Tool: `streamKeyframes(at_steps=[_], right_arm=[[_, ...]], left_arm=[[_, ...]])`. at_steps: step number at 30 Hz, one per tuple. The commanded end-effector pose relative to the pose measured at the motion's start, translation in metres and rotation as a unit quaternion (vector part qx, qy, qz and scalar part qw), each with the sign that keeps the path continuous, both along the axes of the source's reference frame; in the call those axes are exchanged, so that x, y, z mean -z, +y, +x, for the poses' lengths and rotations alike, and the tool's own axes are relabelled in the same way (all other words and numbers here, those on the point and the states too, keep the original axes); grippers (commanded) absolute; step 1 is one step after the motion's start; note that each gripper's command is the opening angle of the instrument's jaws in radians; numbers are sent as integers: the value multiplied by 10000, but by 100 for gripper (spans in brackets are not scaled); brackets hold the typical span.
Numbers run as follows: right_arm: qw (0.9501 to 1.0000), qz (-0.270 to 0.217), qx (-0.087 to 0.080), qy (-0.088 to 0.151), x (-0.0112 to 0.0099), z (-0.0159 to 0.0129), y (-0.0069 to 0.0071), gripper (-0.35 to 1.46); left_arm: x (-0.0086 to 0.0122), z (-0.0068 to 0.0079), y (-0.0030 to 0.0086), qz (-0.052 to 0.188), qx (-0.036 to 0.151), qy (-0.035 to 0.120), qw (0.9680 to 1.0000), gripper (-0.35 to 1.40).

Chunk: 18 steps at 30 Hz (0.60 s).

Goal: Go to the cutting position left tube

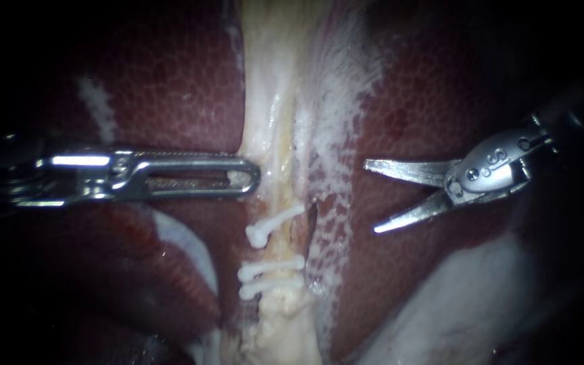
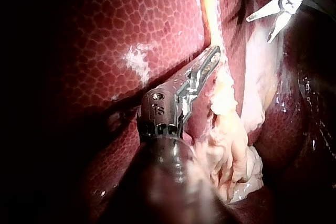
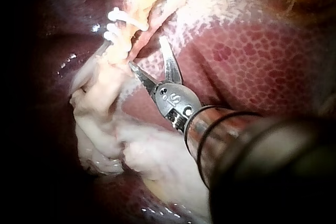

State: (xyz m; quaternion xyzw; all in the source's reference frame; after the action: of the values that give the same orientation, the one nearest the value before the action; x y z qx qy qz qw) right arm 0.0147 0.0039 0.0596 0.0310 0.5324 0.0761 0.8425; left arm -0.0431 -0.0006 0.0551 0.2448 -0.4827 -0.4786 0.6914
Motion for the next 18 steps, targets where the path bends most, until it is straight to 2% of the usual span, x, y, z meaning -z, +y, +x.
streamKeyframes(at_steps=[1, 5, 9, 14, 18], right_arm=[[10000, 2, 5, 2, 0, 0, 0, 144], [9998, 126, 121, 54, -3, 0, -6, 144], [9990, 324, 314, 44, -10, 5, -18, 142], [9962, 651, 569, 47, -23, 19, -39, 142], [9919, 1009, 776, 48, -38, 35, -58, 140]], left_arm=[[0, 0, 0, 0, 2, 3, 10000, -35], [0, 1, 0, 0, -1, 2, 10000, -35], [6, 4, -1, 9, -7, -5, 10000, -35], [28, 7, -3, 37, -16, -21, 10000, -35], [45, 12, -3, 59, -21, -49, 10000, -35]])
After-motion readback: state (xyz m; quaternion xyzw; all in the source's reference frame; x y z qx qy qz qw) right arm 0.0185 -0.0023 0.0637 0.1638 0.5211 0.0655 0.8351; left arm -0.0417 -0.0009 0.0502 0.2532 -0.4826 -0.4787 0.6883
